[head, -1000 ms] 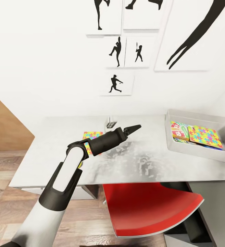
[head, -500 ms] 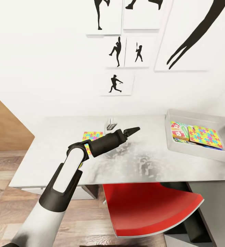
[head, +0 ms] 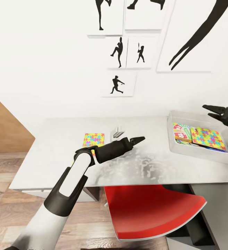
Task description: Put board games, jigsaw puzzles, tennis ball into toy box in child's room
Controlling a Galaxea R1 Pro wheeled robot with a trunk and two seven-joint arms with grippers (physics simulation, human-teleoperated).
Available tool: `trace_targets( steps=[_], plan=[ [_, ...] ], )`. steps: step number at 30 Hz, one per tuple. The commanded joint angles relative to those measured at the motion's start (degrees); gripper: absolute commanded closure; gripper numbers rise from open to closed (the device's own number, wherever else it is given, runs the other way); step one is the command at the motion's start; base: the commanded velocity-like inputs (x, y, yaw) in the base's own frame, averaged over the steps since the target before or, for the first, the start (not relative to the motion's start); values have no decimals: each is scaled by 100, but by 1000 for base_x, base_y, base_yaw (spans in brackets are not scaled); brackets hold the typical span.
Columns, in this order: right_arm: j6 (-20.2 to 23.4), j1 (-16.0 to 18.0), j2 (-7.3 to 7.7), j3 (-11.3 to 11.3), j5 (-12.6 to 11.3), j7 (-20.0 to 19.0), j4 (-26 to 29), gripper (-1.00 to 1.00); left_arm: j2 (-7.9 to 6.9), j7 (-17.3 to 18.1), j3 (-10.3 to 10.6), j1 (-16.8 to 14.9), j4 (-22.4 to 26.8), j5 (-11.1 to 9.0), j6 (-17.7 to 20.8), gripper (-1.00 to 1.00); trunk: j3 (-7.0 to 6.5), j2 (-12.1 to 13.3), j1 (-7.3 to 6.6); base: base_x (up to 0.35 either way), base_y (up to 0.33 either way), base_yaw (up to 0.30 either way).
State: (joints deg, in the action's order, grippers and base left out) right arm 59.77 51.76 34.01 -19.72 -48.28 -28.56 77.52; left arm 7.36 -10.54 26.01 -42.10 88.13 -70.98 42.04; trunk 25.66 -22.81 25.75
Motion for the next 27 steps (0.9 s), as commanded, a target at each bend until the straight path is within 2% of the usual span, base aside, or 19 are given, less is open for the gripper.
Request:
trace_targets(
  steps=[1,3,4,5,6,8,9,11,12,14,15,17,20,22,27],
  plan=[
    [23,1,0,6,64,-59,7,-100,1,-55,-1,-4,3,-63,14,-100,9,-10,3,0,0,0],
    [23,-293,-84,531,69,-176,437,-100,2,-79,17,0,-157,-58,8,-100,9,-10,3,0,0,0],
    [23,-293,-84,531,69,-176,437,-100,2,-79,17,0,-157,-58,8,-100,9,-10,3,0,0,0],
    [23,-396,-155,804,72,-185,604,-100,2,-106,21,2,-230,-54,6,-100,9,-10,3,0,0,0],
    [23,-396,-155,804,72,-185,604,-100,2,-106,21,2,-230,-54,6,-100,9,-10,3,0,0,0],
    [23,-535,-334,1309,95,-90,868,-100,-1,-201,31,4,-336,-45,0,-100,9,-10,3,0,0,0],
    [23,-535,-334,1309,95,-90,868,-100,-1,-201,31,4,-336,-45,0,-100,9,-10,3,0,0,0],
    [11,-614,-532,1670,137,168,1085,-100,-1,-351,46,7,-404,-40,-7,-100,9,-10,3,0,0,0],
    [11,-614,-532,1670,137,168,1085,-100,-1,-351,46,7,-404,-40,-7,-100,9,-10,3,0,0,0],
    [5,-645,-712,1911,172,547,1235,-100,0,-524,58,10,-446,-44,-14,-100,9,-10,3,0,0,0],
    [5,-645,-712,1911,172,547,1235,-100,0,-524,58,10,-446,-44,-14,-100,9,-10,3,0,0,0],
    [19,-630,-864,2068,194,957,1332,-100,1,-686,66,9,-468,-49,-19,-100,9,-10,3,0,0,0],
    [23,-608,-923,2124,201,1143,1366,-100,1,-753,69,11,-476,-48,-21,-100,9,-10,3,0,0,0],
    [23,-559,-1005,2205,212,1426,1414,-100,1,-849,76,13,-489,-37,-32,-100,9,-10,3,0,0,0],
    [23,-510,-1065,2276,222,1690,1457,-100,2,-933,82,24,-518,-23,-78,-100,9,-10,3,0,0,0]
  ],
)
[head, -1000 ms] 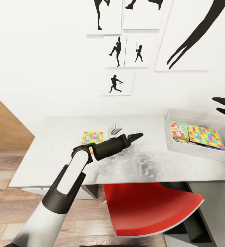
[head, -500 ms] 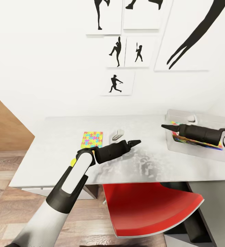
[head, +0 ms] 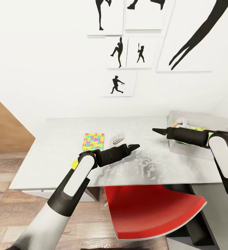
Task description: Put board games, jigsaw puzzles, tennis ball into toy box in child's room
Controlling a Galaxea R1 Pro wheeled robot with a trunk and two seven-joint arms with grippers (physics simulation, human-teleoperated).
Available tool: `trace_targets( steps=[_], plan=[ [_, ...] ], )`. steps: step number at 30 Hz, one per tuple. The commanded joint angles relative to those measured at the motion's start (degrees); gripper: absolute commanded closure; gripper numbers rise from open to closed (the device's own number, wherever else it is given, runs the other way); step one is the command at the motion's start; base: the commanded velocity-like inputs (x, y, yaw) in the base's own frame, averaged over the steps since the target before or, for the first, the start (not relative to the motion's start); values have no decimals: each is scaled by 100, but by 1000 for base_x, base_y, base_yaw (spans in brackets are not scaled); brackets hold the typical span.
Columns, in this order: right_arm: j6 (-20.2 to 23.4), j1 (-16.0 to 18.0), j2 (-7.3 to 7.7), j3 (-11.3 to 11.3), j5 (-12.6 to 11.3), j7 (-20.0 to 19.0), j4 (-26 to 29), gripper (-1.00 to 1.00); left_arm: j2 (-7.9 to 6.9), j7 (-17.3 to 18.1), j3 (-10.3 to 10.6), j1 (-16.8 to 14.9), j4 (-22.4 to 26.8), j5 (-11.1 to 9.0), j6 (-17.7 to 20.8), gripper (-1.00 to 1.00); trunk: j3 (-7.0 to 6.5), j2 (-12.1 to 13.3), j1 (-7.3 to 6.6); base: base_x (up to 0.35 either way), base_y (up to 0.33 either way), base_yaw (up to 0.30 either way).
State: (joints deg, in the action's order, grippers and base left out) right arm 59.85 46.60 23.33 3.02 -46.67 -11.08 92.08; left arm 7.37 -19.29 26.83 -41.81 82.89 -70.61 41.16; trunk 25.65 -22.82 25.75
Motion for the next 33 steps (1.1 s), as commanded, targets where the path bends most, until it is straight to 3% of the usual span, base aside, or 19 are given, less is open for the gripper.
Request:
trace_targets(
  steps=[1,17,33],
  plan=[
    [15,17,-8,16,64,2,10,-100,1,-75,1,1,-1,-58,-6,-100,9,-10,3,0,0,0],
    [15,108,-69,46,75,214,42,-100,-10,-137,176,17,1,-51,-62,-100,-49,-10,3,0,0,0],
    [15,126,-102,68,72,295,46,-100,-48,-158,207,22,7,-34,-68,-100,-188,-10,3,0,0,0]
  ],
)
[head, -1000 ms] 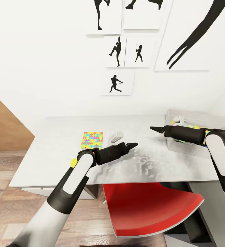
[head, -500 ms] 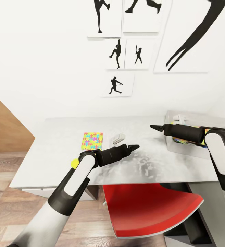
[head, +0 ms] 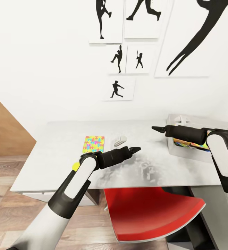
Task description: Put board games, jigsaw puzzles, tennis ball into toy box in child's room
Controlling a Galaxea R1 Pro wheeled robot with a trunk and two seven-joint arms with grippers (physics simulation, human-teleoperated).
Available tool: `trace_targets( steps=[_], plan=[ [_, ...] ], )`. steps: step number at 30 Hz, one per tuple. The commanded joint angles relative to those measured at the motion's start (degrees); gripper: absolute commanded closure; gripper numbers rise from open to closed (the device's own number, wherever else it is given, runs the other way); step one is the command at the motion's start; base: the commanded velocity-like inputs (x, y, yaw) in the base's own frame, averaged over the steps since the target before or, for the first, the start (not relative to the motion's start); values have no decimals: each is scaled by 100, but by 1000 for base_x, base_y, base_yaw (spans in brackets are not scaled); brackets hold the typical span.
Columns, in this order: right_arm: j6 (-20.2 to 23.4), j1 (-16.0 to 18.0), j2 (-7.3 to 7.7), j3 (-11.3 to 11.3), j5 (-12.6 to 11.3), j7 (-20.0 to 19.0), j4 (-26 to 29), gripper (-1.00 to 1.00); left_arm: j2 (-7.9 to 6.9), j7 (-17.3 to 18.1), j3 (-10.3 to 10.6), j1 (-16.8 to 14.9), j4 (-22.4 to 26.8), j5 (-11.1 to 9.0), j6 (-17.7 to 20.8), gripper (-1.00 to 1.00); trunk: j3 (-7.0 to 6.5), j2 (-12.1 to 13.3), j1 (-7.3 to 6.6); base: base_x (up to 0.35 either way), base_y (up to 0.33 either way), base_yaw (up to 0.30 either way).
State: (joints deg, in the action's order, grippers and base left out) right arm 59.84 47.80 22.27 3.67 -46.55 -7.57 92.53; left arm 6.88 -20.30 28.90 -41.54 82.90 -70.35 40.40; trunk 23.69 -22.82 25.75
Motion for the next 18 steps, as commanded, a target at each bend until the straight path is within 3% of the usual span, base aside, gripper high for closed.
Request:
trace_targets(
  steps=[1,12,18],
  plan=[
    [16,-7,2,6,61,-54,1,-100,-7,-58,0,-3,6,-58,9,-100,0,-10,4,0,0,0],
    [16,-66,-2,90,59,-46,1,-100,-43,-65,-15,33,-11,-39,5,-100,-103,-10,4,0,0,0],
    [16,-133,-3,255,59,-44,1,-100,-79,-77,-44,87,-28,-31,4,-100,-160,-10,4,0,0,0]
  ],
)
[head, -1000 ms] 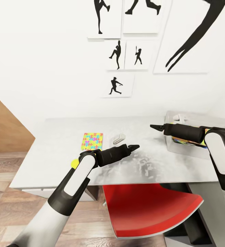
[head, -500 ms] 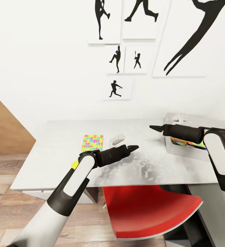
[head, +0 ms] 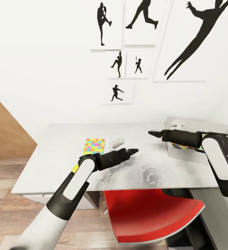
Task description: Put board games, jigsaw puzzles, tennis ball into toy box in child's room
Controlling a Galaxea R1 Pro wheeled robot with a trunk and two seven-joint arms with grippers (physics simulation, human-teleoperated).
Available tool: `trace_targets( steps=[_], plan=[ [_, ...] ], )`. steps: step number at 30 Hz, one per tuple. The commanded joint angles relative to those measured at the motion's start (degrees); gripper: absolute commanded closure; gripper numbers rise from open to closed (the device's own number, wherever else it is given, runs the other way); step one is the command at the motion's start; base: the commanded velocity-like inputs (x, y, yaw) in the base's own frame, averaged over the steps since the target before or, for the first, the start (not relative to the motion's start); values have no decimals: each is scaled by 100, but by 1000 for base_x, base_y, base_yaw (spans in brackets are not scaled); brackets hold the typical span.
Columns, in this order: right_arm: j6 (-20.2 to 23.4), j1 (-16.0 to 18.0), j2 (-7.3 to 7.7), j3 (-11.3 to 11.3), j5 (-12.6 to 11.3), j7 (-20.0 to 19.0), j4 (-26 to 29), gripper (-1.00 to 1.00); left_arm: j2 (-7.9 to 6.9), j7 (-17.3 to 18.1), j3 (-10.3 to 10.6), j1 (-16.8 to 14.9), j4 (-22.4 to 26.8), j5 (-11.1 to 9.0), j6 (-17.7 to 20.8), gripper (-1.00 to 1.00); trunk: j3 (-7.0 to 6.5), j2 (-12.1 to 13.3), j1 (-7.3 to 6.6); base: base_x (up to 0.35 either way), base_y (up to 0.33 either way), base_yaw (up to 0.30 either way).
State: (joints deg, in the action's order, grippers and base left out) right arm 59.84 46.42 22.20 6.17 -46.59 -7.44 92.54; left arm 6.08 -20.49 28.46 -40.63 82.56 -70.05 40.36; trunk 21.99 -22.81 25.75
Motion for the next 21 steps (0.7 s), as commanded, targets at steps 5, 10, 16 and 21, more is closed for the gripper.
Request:
trace_targets(
  steps=[5,10,16,21],
  plan=[
    [16,-169,-2,126,62,-57,1,-100,-71,-161,-28,35,-16,8,6,-100,-38,-10,4,0,0,0],
    [4,-583,-39,308,66,-64,1,-100,-267,-332,-196,149,-59,136,0,-100,-85,-10,4,0,0,0],
    [-191,-1085,-92,493,69,-75,1,-100,-447,-403,-460,331,-61,203,-1,-100,-141,-10,4,0,0,0],
    [-507,-1433,-116,658,73,-78,1,-100,-514,-431,-567,422,-79,246,-4,-100,-172,-10,4,0,0,0]
  ],
)
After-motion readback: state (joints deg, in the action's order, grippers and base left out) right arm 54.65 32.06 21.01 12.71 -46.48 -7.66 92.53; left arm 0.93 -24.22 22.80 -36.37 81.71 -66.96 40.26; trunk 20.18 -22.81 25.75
